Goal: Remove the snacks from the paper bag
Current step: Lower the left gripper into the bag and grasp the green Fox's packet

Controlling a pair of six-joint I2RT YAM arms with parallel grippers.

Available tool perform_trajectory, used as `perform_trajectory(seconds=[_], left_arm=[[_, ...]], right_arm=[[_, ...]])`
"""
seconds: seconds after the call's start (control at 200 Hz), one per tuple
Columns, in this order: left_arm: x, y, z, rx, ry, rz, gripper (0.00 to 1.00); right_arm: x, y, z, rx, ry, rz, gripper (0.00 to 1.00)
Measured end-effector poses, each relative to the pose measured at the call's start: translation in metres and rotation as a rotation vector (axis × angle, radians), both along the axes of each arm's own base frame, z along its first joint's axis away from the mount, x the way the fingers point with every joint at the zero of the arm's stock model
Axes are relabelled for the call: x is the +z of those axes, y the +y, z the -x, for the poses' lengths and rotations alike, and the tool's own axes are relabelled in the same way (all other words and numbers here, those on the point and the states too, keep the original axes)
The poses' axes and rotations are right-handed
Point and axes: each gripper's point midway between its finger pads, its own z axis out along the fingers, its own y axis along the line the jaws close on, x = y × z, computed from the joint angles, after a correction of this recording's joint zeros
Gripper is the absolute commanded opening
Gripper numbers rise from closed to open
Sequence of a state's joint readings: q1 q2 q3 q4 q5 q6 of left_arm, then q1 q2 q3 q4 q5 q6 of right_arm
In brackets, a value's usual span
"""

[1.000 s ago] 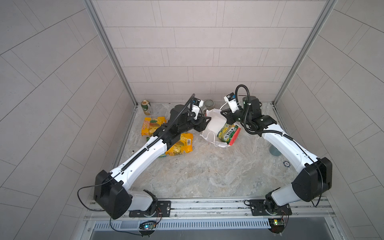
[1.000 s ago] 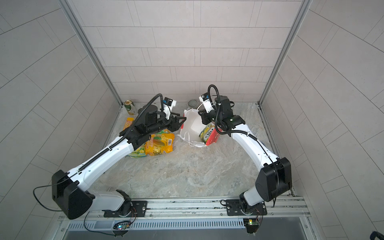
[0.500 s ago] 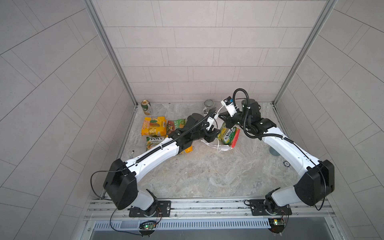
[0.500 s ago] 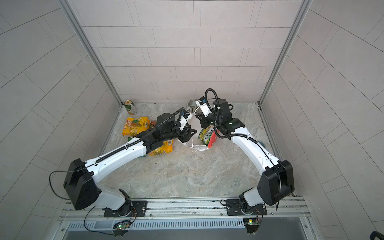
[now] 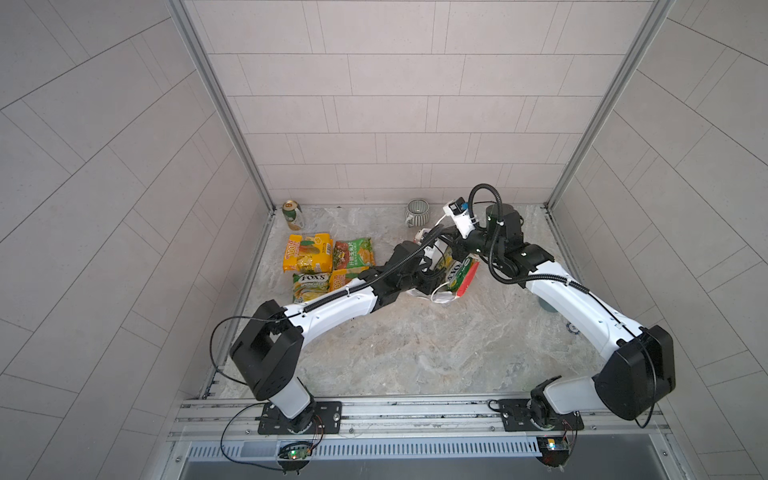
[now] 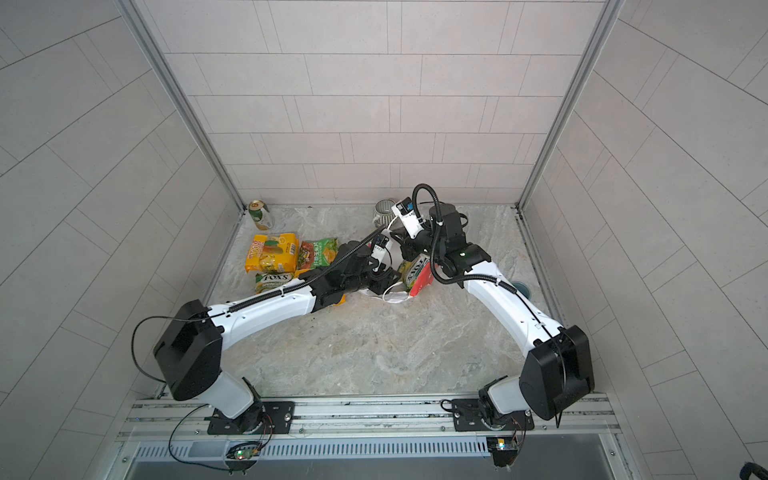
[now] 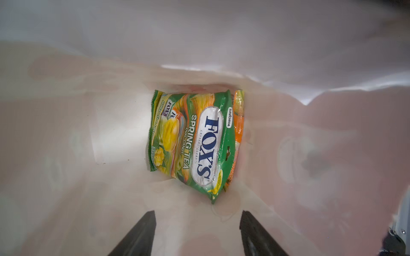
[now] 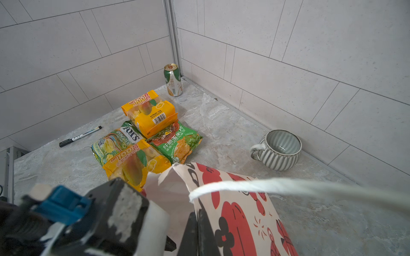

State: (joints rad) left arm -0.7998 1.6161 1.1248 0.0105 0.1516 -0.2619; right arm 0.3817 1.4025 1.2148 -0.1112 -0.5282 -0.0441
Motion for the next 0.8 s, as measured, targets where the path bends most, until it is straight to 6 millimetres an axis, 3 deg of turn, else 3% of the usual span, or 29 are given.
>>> perform_trajectory(seconds=[0.135,0.215,0.31,0.46,0.57,0.645,0.711,0.756,0.801], left_arm=[[-0.010,0.004,0.004,0.019,0.022,0.003,0.64],[-0.005,0.008,0.006,0.028,0.011,0.003,0.62],[0.020,0.016,0.009,0.037,-0.035,0.022,0.57],[0.082,0.031,0.019,0.038,-0.146,0.097,0.55],[0.117,0.039,0.026,0.033,-0.212,0.138,0.47],[0.129,0.044,0.028,0.033,-0.236,0.149,0.31],[0.134,0.043,0.024,0.032,-0.243,0.145,0.27],[0.134,0.039,0.020,0.028,-0.234,0.144,0.15],[0.131,0.034,0.014,0.019,-0.230,0.126,0.13]], right_arm=[[0.004,0.000,0.000,0.000,-0.016,-0.007,0.04],[0.006,0.000,-0.001,-0.001,-0.025,-0.010,0.04],[0.009,0.000,-0.001,-0.001,-0.035,-0.014,0.04],[0.010,0.000,-0.001,-0.001,-0.040,-0.016,0.04],[0.010,0.000,0.000,-0.001,-0.043,-0.017,0.04],[0.012,0.000,0.000,-0.002,-0.046,-0.020,0.04],[0.012,0.000,0.000,-0.002,-0.048,-0.021,0.04],[0.012,0.000,0.001,-0.002,-0.047,-0.021,0.04],[0.012,-0.001,0.000,-0.003,-0.047,-0.021,0.04]])
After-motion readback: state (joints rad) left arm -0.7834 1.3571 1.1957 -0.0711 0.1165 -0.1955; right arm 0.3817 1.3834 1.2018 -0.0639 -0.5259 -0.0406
